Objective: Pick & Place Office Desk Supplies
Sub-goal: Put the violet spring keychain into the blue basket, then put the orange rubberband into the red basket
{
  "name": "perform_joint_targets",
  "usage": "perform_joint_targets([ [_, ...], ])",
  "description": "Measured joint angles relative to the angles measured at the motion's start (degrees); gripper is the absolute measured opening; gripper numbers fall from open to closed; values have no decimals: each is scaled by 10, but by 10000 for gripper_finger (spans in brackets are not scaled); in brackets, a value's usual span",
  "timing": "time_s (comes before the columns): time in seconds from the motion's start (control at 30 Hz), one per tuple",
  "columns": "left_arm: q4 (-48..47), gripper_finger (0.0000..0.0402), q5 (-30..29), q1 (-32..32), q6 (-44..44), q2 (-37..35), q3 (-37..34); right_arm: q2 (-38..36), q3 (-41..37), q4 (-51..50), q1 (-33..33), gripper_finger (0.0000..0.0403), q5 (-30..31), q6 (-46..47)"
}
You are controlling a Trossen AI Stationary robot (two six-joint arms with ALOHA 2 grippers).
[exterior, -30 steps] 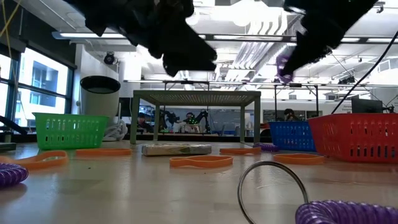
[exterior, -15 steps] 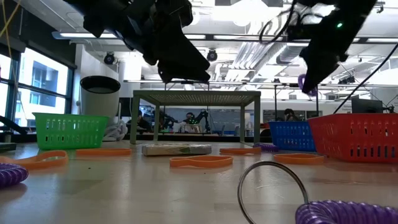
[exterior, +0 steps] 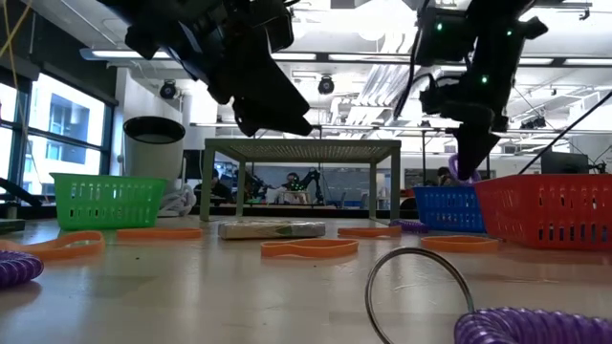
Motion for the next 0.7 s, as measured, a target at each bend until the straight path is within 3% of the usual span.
perform_joint_targets([
  [0.13, 0, 181, 0, 0, 0, 0, 0, 0, -1, 3, -11, 40, 5, 8],
  [0.43, 0, 181, 0, 0, -2, 0, 0, 0, -1, 5, -8, 182, 27, 12],
  [0.7, 0, 181, 0, 0, 4, 0, 0, -56, -1, 1, 30, 216, 75, 10],
])
